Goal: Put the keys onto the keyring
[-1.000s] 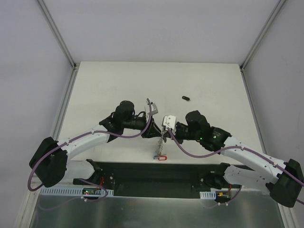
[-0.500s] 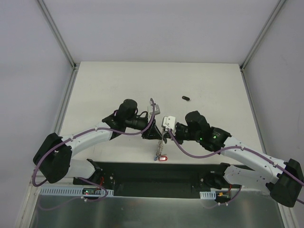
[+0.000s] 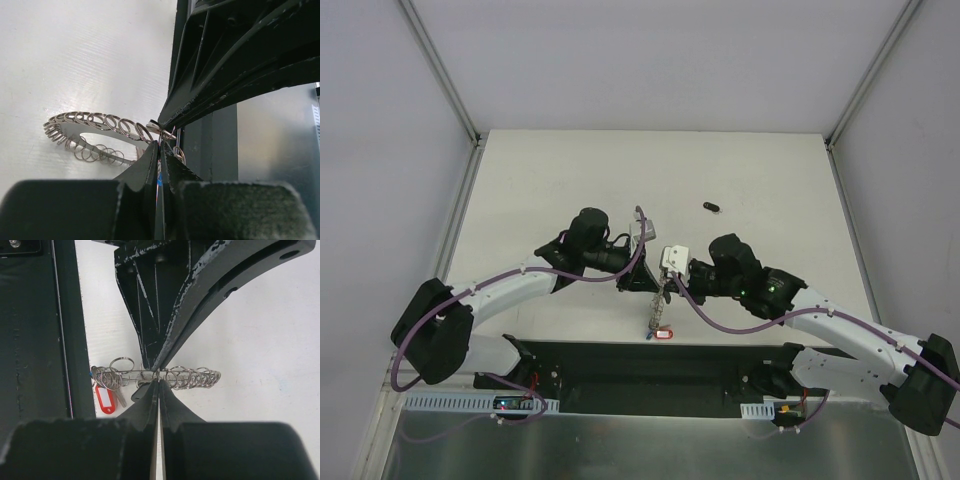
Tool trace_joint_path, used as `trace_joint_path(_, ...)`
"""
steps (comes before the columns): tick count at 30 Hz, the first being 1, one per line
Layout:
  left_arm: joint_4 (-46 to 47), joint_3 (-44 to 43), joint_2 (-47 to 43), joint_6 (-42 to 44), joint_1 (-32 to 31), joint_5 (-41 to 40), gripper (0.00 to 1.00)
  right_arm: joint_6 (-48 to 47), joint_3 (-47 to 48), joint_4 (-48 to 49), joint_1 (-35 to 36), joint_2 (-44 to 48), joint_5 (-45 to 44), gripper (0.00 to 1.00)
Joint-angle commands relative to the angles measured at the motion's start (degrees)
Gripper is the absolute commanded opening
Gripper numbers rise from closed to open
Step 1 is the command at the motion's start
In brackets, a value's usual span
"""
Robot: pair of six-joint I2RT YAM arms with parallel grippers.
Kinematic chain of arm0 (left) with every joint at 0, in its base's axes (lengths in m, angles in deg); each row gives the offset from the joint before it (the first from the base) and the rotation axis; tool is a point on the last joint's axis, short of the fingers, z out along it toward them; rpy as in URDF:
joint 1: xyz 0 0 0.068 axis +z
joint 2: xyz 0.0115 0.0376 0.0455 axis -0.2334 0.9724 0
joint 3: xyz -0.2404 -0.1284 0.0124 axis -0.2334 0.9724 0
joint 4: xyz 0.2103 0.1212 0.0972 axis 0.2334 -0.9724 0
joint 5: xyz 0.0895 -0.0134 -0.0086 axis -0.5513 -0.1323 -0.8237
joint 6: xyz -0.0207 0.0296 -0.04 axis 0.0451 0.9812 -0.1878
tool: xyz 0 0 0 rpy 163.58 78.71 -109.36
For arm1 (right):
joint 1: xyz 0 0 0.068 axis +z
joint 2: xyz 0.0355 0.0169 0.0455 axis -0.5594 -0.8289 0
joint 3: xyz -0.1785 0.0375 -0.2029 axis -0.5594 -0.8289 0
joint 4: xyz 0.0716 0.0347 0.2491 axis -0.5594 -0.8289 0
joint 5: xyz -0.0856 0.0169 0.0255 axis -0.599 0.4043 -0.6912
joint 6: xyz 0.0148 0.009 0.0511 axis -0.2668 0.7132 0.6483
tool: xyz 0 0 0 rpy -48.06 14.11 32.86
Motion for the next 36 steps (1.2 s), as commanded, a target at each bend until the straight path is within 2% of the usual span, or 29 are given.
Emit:
trace_joint_path(1,0.3,-1.3,-1.8,0.0,0.3,1.5,0.0,-1.2,2.8,0.9,0.3,0.5,-0.8,0.01)
trace_joint_path(7,0.1,0.1,-5.4,0.0,2.2,-0.5,0.0,-1.7,2.5,0.5,0.1,1.7,-3.5,0.01)
trace_joint_path(16,3.3,2.3,-11.2,-1.1,2.7,-7.9,0.0,-1.9,3.2,0.2,0.3,-0.2,-1.4,0.01)
trace_joint_path(23,11.8,5.7,-13.3,-5.5,2.6,-11.5,0.0,-1.4,3.2,1.3,0.2,-1.6,0.2,0.01)
trace_joint_path(30,20.0,9.8,-14.9,-7.9,1.7,-19.0,0.0,-0.7,2.8,2.6,0.3,-2.1,-0.1,0.01)
trace_joint_path(36,28.1,12.7,-14.4,-10.0,-1.6,-26.4,0.0,0.1,2.8,3.3,0.3,-2.7,-0.4,0.01)
